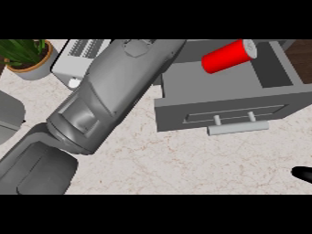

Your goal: Pick up the can, place it into the drawer and close the drawer

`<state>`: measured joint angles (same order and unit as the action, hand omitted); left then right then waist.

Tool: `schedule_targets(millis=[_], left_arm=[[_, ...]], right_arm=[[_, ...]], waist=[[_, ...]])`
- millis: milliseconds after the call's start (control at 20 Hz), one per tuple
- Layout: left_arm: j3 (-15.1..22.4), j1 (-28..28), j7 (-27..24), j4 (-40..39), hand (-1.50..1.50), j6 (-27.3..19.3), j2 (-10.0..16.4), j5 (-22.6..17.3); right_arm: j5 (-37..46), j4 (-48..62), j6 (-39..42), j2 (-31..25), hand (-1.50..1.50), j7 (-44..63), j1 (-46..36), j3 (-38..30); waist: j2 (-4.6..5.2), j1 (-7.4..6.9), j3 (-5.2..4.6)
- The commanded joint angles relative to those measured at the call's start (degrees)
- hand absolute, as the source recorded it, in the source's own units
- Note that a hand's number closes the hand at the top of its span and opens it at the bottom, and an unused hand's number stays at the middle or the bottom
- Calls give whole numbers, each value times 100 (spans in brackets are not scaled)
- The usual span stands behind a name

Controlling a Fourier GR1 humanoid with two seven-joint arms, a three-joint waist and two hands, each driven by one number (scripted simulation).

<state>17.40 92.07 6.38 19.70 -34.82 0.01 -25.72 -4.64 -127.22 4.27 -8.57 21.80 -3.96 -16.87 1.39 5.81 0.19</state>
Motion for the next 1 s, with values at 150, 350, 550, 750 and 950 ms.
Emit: schedule_targets(millis=[150, 350, 550, 750, 950], left_arm=[[195, 105, -248, -153, -150, -325, -1, -237], [52, 109, -324, -260, -150, -286, -1, -455], [66, 25, -378, -93, -150, -261, -1, -720], [-69, 115, -546, -42, -150, -283, -1, -896], [-65, -1, -714, -128, -150, -203, -1, -985]], right_arm=[[578, 109, 112, -165, -150, -383, -101, 250], [704, 78, 388, -433, -150, -689, -38, 272], [1416, 272, 422, -861, -150, -524, -745, 630], [2445, 646, 325, -920, -150, -1032, -662, 1097], [3295, 1164, 130, -973, -150, -1257, -985, 1584]], waist=[[54, 97, 6], [42, 102, 6], [46, -11, -6], [23, -144, -6], [25, -260, -9]])
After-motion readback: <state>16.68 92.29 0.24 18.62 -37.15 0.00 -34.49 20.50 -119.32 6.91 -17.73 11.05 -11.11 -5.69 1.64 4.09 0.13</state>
